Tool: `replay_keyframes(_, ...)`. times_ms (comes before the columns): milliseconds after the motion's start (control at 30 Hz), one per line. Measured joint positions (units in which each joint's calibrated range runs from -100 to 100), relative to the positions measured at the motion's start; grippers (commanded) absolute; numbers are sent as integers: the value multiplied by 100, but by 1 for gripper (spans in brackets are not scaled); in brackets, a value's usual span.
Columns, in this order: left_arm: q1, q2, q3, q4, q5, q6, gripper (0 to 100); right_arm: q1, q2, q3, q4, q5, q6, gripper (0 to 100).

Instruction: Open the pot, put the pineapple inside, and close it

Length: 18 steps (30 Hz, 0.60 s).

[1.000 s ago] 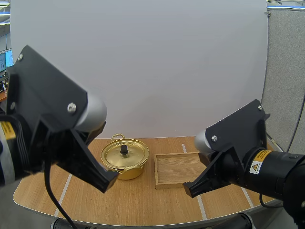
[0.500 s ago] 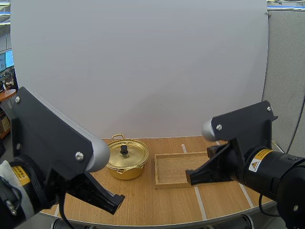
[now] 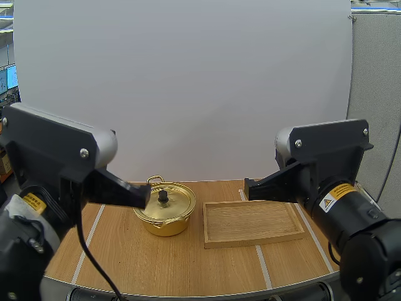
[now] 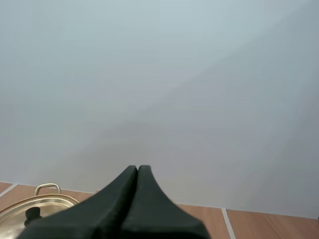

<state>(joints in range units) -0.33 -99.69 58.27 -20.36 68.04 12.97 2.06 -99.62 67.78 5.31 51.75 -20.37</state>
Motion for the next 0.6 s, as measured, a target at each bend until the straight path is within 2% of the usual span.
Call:
replay_keyframes(33,0,0,107,0,-1057,-8,0,0,0,25,0,-155,0,0)
replay_keyframes(67,0,-6,494,-39,-1592,-8,0,0,0,390,0,-1134,18,0)
replay_keyframes(100,0,-17,685,-50,-3147,-20,0,0,0,516,0,-1733,18,0)
replay_keyframes(133,0,-16,1051,-50,-3323,-20,0,0,0,835,0,-2330,18,0)
replay_keyframes(200,2,-16,1526,-54,-4523,-20,0,0,0,1223,0,-3089,18,0)
replay_keyframes(300,2,-16,2245,-54,-5641,-20,0,0,0,1636,0,-3720,18,0)
replay_keyframes(600,2,-16,2761,-54,-6342,-20,0,0,0,1929,0,-3874,18,0)
